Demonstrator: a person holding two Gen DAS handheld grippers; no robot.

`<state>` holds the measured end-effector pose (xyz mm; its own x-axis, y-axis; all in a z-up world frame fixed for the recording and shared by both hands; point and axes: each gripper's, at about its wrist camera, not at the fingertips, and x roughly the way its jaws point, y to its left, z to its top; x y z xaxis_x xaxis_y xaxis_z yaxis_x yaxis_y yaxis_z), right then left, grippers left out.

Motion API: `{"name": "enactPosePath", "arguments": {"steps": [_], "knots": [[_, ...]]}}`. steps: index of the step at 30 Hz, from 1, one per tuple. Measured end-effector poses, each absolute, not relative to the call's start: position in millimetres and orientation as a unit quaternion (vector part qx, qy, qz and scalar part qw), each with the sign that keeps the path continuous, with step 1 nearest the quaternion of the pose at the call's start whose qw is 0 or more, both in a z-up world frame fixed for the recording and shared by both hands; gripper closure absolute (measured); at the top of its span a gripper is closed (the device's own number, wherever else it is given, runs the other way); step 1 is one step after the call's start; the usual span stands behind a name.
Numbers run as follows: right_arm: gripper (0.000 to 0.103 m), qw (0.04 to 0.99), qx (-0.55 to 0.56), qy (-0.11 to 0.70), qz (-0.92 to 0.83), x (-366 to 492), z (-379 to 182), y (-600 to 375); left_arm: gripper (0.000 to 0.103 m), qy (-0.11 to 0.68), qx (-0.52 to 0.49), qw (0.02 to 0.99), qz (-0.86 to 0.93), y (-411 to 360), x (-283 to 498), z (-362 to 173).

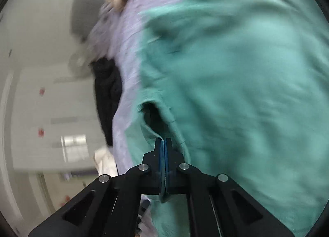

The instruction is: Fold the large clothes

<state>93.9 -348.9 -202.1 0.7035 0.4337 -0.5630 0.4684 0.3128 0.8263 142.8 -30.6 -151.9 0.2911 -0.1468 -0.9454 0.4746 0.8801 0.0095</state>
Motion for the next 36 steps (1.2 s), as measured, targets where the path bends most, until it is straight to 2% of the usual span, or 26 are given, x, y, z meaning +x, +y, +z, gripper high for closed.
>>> {"name": "enactPosePath", "arguments": {"steps": [5, 7, 8, 9, 11, 15, 17, 21, 22, 23, 24, 27, 31, 33, 34, 35, 36], "knots": [[0.098, 0.709, 0.521, 0.470, 0.071, 161, -194, -294, 0.005, 0.579, 0.123, 0.782, -0.196, -30, 144, -156], [0.097, 0.714, 0.499, 0.485, 0.078, 154, -188, -278, 0.005, 0.577, 0.119, 0.780, -0.213, -39, 146, -153], [0.088, 0.718, 0.494, 0.485, 0.075, 145, -186, -276, 0.005, 0.576, 0.117, 0.779, -0.219, -42, 146, -151], [0.062, 0.721, 0.494, 0.481, 0.068, 128, -184, -278, 0.005, 0.576, 0.114, 0.776, -0.231, -50, 151, -151], [0.035, 0.726, 0.500, 0.472, 0.022, 82, -185, -295, 0.005, 0.581, 0.107, 0.768, -0.247, -64, 160, -154], [0.035, 0.712, 0.540, 0.439, -0.097, -17, -194, -343, 0.005, 0.601, 0.085, 0.752, -0.255, -100, 186, -176], [0.035, 0.688, 0.585, 0.398, -0.160, -72, -201, -372, 0.005, 0.613, 0.073, 0.745, -0.254, -113, 193, -186], [0.037, 0.660, 0.643, 0.328, -0.207, -119, -210, -409, 0.005, 0.606, 0.089, 0.752, -0.243, -135, 193, -191], [0.045, 0.662, 0.644, 0.318, -0.213, -122, -207, -419, 0.006, 0.605, 0.094, 0.753, -0.243, -139, 191, -190], [0.087, 0.670, 0.643, 0.304, -0.211, -122, -203, -425, 0.011, 0.604, 0.097, 0.753, -0.244, -143, 190, -189], [0.100, 0.678, 0.639, 0.296, -0.211, -124, -197, -431, 0.017, 0.603, 0.104, 0.752, -0.246, -147, 186, -188], [0.100, 0.692, 0.615, 0.291, -0.241, -139, -185, -441, 0.017, 0.601, 0.116, 0.750, -0.251, -151, 176, -187], [0.100, 0.652, 0.620, 0.355, -0.252, -149, -216, -446, 0.017, 0.597, 0.131, 0.753, -0.244, -153, 166, -191], [0.092, 0.646, 0.628, 0.377, -0.215, -149, -216, -445, 0.017, 0.599, 0.126, 0.753, -0.244, -153, 166, -190], [0.091, 0.656, 0.621, 0.388, -0.184, -145, -206, -442, 0.017, 0.600, 0.123, 0.752, -0.243, -153, 166, -190], [0.090, 0.672, 0.616, 0.384, -0.149, -139, -196, -438, 0.017, 0.602, 0.122, 0.751, -0.242, -161, 172, -192], [0.085, 0.691, 0.606, 0.376, -0.115, -129, -182, -437, 0.017, 0.602, 0.122, 0.751, -0.242, -161, 173, -193]]}}
